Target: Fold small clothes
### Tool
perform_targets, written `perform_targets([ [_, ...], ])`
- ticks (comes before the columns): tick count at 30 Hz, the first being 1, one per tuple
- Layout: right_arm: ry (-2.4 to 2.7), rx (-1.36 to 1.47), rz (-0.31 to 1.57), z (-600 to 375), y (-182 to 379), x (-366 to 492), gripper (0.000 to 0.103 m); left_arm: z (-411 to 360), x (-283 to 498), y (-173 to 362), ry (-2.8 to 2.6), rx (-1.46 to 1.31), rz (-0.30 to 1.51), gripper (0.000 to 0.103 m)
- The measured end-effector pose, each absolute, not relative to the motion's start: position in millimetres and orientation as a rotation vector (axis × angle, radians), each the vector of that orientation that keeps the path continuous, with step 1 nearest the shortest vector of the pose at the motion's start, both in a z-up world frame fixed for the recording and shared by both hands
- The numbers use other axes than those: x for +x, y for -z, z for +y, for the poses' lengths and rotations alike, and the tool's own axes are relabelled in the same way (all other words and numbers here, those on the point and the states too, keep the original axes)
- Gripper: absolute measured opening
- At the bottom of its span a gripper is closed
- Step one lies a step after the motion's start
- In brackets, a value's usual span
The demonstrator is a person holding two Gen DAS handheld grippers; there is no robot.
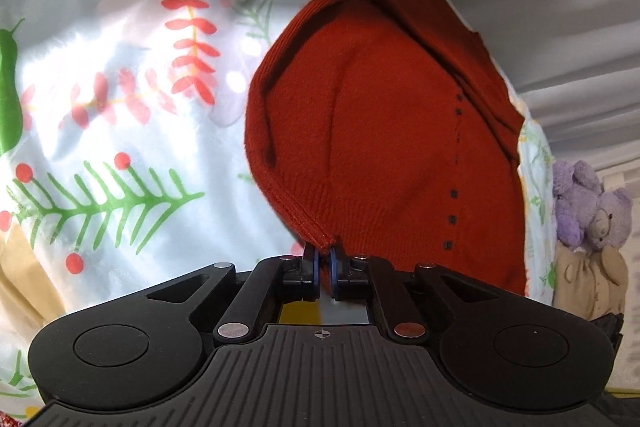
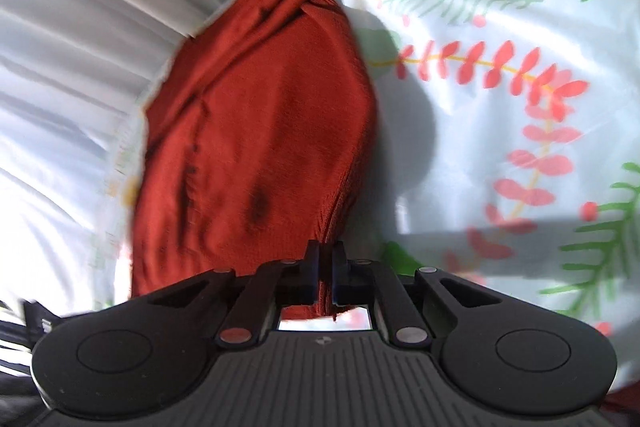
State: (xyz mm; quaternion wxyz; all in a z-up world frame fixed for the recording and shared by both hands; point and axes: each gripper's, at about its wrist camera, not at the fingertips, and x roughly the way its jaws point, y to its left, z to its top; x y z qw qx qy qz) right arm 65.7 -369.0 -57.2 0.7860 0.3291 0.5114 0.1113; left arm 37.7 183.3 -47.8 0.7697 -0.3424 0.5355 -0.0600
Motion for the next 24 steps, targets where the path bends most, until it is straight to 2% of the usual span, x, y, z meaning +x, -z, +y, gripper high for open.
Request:
perform_targets([
  [4,-0.296,0.852,0.989,-374.6,47.4,81.0,0.005,191.3,55.5,17.7,0.165,-0.799,1.018,0.006],
  [10,-0.258,0.852,0.808,-375.0,33.7,131.1,0.004,195.3,110.6,-15.2,0.159,-0.739,0.848,0.004],
  [15,-0.153,0.695,0.765,-362.1,32.1,179.8,0.004,191.8,159.9,-3.9,0.085,-0.64,0.822,0.004],
  [21,-0.102,0.427,0.829,-333.6,47.7,216.9,0.005,176.1,192.3,22.4,-0.016,-0.435,0.86,0.003],
  [22,-0.098,0.398,0.832,-331.2,47.8,216.9,0.005,177.3,191.5,25.5,-0.018,-0.425,0.857,0.005],
  [23,-0.097,0.381,0.82,-330.7,45.9,216.2,0.007,179.6,188.6,27.0,-0.004,-0.426,0.853,0.011],
  [24,-0.089,0.363,0.797,-330.0,42.7,214.5,0.009,181.4,185.1,28.0,0.02,-0.434,0.853,0.026],
])
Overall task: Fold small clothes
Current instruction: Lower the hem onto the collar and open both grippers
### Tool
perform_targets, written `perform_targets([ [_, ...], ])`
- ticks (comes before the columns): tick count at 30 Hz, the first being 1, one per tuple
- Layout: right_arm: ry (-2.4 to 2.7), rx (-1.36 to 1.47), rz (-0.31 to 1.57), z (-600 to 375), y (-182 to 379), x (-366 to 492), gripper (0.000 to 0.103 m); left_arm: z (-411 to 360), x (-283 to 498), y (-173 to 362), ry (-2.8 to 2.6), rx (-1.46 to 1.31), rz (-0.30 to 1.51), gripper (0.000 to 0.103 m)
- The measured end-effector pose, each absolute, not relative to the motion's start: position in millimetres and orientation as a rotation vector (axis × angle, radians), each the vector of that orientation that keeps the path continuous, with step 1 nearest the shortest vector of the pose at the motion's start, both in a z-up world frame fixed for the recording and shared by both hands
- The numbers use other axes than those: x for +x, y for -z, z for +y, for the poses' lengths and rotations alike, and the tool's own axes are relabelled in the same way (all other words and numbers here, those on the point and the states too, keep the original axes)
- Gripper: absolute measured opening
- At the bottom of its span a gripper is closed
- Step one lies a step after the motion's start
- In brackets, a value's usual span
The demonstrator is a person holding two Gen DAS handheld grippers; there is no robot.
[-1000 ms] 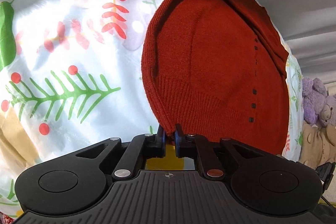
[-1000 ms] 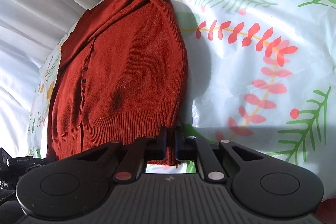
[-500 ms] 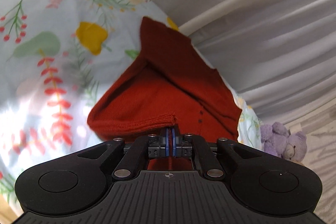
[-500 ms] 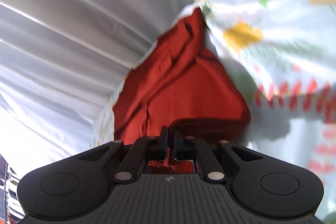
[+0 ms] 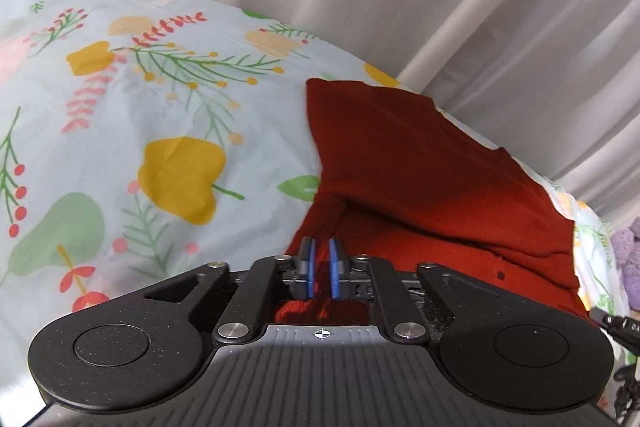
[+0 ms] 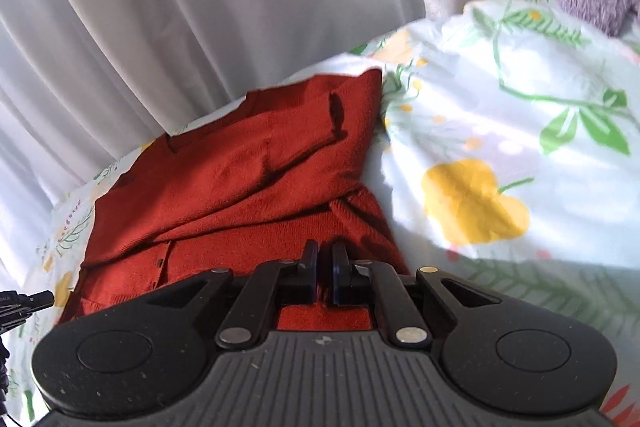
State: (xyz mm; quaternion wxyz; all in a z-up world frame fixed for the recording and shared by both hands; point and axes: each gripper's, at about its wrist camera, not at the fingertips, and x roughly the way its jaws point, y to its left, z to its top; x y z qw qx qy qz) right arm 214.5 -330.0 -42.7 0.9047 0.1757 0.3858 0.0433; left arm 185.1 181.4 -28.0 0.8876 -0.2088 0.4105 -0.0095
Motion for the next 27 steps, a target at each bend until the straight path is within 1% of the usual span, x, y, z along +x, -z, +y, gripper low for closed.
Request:
perform_targets([
  [1,-0.081,0.337,0.769,-333.5,38.5,210.3,0.016,182.6,182.3,29.3,0.05,-0.437,0.86,0.034],
  [2,-0.083,0.306,0.746,-335.8,35.3,207.4,0.023,182.1,178.7,30.0,0.075,-0.429,0.865,0.047],
  [3,-0.11,0.276,0.736,-338.5,33.3,204.9,0.025,180.0,176.0,30.6,0.088,-0.405,0.87,0.049],
  [4,-0.155,0.253,0.747,-340.7,33.0,203.8,0.029,176.8,175.3,31.8,0.098,-0.368,0.881,0.049],
  [6,-0.232,0.206,0.781,-337.0,35.7,204.8,0.031,169.7,177.5,35.7,0.116,-0.308,0.904,0.049],
  [8,-0.262,0.142,0.799,-329.0,39.0,207.3,0.043,164.0,182.4,40.4,0.125,-0.284,0.923,0.05],
  [9,-0.265,0.116,0.8,-324.9,40.7,209.6,0.045,161.6,185.3,42.5,0.125,-0.276,0.929,0.05],
  [13,-0.289,0.079,0.815,-314.2,47.8,220.8,0.046,154.4,195.9,50.2,0.131,-0.255,0.952,0.05],
  [17,-0.285,0.031,0.834,-306.2,54.9,229.3,0.046,146.2,199.4,53.2,0.14,-0.175,0.965,0.05],
  [20,-0.281,0.013,0.85,-307.4,58.5,232.5,0.045,150.0,201.4,53.2,0.14,-0.195,0.97,0.05],
  [23,-0.285,0.003,0.852,-308.3,59.7,234.7,0.045,151.9,202.8,53.4,0.132,-0.215,0.973,0.043],
  [24,-0.286,0.001,0.853,-307.7,59.9,235.6,0.045,151.3,203.4,53.2,0.125,-0.207,0.974,0.037],
  [25,-0.285,-0.006,0.852,-306.5,60.2,236.5,0.041,150.3,204.2,52.8,0.114,-0.195,0.977,0.033],
  [26,-0.284,-0.016,0.848,-305.4,60.0,236.7,0.034,149.3,205.1,52.5,0.103,-0.186,0.981,0.023],
  [27,-0.284,-0.026,0.847,-304.0,59.9,236.7,0.03,149.3,205.6,52.3,0.098,-0.186,0.983,0.014],
])
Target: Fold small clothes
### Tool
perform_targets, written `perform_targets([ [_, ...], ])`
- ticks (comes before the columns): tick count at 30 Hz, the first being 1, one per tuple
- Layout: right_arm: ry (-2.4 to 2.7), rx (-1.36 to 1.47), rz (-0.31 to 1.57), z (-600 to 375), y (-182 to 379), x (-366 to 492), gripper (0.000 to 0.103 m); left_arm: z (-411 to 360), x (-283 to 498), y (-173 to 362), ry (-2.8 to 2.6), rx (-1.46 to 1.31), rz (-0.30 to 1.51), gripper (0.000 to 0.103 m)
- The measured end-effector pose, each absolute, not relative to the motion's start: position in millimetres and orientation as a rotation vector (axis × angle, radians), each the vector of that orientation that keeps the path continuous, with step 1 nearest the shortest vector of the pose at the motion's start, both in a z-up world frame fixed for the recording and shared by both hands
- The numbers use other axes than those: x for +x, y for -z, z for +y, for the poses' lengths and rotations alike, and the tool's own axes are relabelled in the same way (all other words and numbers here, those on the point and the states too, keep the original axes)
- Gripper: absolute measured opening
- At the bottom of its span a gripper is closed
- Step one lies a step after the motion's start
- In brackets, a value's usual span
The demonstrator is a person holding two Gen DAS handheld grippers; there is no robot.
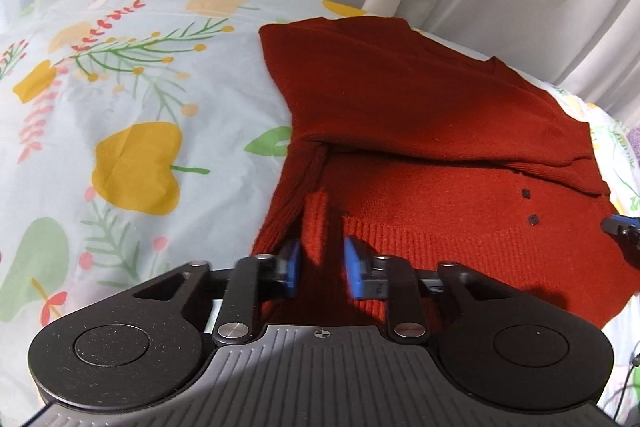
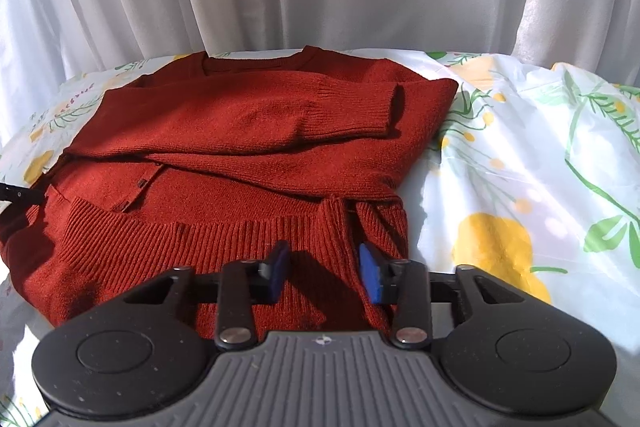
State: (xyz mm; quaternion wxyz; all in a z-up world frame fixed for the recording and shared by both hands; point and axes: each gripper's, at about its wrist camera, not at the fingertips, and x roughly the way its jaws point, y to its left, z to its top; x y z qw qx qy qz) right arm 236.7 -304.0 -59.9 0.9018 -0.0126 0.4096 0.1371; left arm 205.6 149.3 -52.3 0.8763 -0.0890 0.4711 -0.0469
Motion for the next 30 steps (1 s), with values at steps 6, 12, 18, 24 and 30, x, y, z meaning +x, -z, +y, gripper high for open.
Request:
perform_targets([
  [6,-0.297,-0.068,0.821,-295.5,55.8,231.5,0.005,142.9,202.6,39.2,0.098,-0.177,0.958,0.007],
  [12,-0.261,0.154,0.653,-323.4,9.1,241.0,0.004,158.9,219.4,-23.3,0.111,-0.285,0.748,0.007],
  [18,-0.131,0.191,0.655,-328.6,15.9,294.4,0.004,166.7,281.6,-3.6,0.016,-0.302,0.726,0.007],
  [24,-0.133,0.166,0.776,-324.5,49.1,328.5,0.006,157.5,298.2,47.8,0.026,-0.282,0.846,0.009],
  [30,-0.214,0.12,0.785,-324.2,51.9,321.4,0.019,155.1,284.5,44.6,0.095,-0.245,0.849,0.04],
])
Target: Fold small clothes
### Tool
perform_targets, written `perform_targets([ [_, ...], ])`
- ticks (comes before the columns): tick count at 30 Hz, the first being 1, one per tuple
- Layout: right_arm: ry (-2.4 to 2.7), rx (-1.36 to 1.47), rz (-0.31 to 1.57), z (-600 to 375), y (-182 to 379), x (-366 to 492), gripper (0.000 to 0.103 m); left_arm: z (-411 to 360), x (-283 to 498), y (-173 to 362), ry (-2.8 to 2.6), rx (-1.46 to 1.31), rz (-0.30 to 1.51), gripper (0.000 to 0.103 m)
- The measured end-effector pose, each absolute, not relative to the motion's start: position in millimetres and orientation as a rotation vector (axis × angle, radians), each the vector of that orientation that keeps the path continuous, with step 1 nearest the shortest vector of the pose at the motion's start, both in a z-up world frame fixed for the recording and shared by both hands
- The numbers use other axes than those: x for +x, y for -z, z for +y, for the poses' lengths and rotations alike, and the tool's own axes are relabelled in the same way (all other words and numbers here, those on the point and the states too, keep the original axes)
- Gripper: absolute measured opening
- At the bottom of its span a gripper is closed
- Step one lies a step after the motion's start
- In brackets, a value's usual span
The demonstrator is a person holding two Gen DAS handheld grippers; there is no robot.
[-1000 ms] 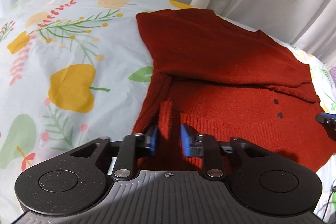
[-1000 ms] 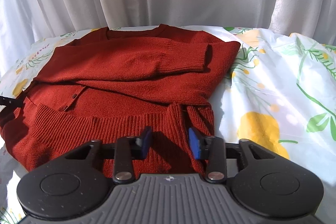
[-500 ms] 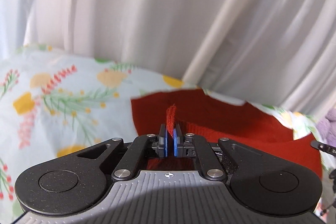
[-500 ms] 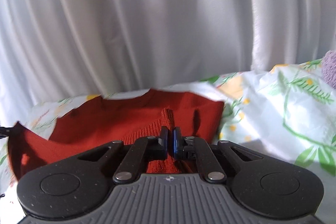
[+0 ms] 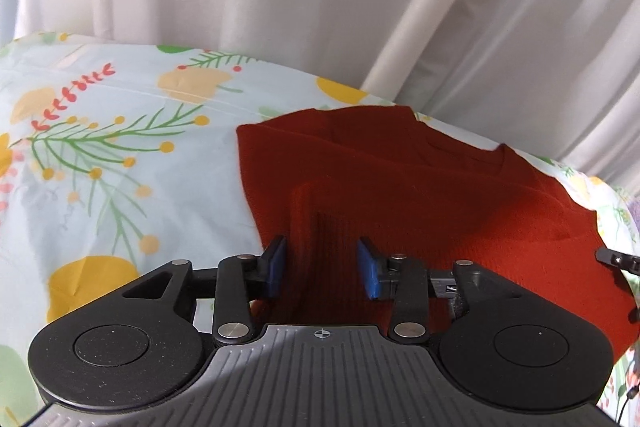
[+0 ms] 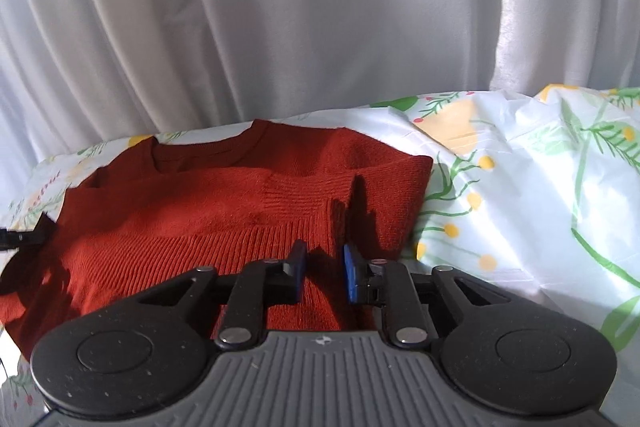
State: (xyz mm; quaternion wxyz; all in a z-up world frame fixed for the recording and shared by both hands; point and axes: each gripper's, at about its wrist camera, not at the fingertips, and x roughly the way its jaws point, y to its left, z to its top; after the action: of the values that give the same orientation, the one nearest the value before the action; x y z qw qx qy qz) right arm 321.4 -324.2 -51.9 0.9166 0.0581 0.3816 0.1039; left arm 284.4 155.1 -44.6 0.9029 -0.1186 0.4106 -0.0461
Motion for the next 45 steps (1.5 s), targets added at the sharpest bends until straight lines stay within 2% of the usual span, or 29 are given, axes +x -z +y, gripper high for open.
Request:
perform_targets([
  [1,-0.211,0.097,0.791,-322.0,52.3,321.2,0.019,154.4,285.8,46.6,0.09,-0.239,0.861,0.039],
  [2,-0.208,0.087,0.791,-320.7,53.6,321.3,0.019,153.0,287.9,48.7,0.08,-0.233,0.874,0.031],
  [3,-0.205,0.084,0.789,-319.3,54.4,320.7,0.019,151.2,289.3,50.1,0.065,-0.225,0.881,0.023],
  [4,-0.199,0.077,0.787,-317.6,54.1,320.1,0.016,149.8,290.1,51.4,0.05,-0.216,0.889,0.008],
  [5,-0.196,0.065,0.779,-315.4,53.0,317.9,0.006,149.4,291.6,52.1,0.041,-0.211,0.889,0.008],
  [8,-0.178,0.019,0.739,-307.4,44.3,312.9,0.005,149.5,285.2,30.1,0.037,-0.217,0.824,0.007],
  [12,-0.131,0.052,0.584,-309.9,-0.2,310.5,0.004,156.1,292.0,-28.1,0.034,-0.249,0.647,0.007],
  [15,-0.064,0.071,0.506,-304.6,-22.2,332.8,0.004,141.6,317.7,-51.5,-0.027,-0.127,0.549,0.007],
  [20,0.012,0.01,0.498,-282.8,-13.2,379.5,0.004,111.6,361.8,-41.2,-0.085,0.029,0.521,0.007],
  [29,0.094,0.017,0.54,-279.1,10.6,423.2,0.004,109.3,393.5,-3.8,-0.165,0.008,0.552,0.007],
  [33,0.115,0.018,0.565,-276.9,26.3,432.5,0.004,115.5,397.0,18.8,-0.25,0.003,0.582,0.013],
  [34,0.172,0.016,0.576,-275.2,29.4,432.3,0.009,119.5,394.2,22.9,-0.257,-0.01,0.599,0.018],
  [37,0.166,0.168,0.568,-276.2,35.7,419.3,0.026,126.7,376.2,26.1,-0.182,-0.158,0.588,0.023],
  [39,-0.025,0.401,0.594,-270.3,49.2,412.6,0.027,115.8,367.2,30.6,-0.055,-0.286,0.583,0.049],
  [41,-0.249,0.652,0.66,-257.4,74.0,412.9,0.032,93.6,367.6,41.3,0.07,-0.36,0.603,0.055],
  [43,-0.385,0.825,0.738,-237.9,101.8,422.7,0.033,66.2,376.8,54.3,0.139,-0.301,0.645,0.056],
  [45,-0.407,0.84,0.724,-226.6,116.1,431.4,0.027,48.2,386.6,67.5,0.076,-0.202,0.657,0.059],
])
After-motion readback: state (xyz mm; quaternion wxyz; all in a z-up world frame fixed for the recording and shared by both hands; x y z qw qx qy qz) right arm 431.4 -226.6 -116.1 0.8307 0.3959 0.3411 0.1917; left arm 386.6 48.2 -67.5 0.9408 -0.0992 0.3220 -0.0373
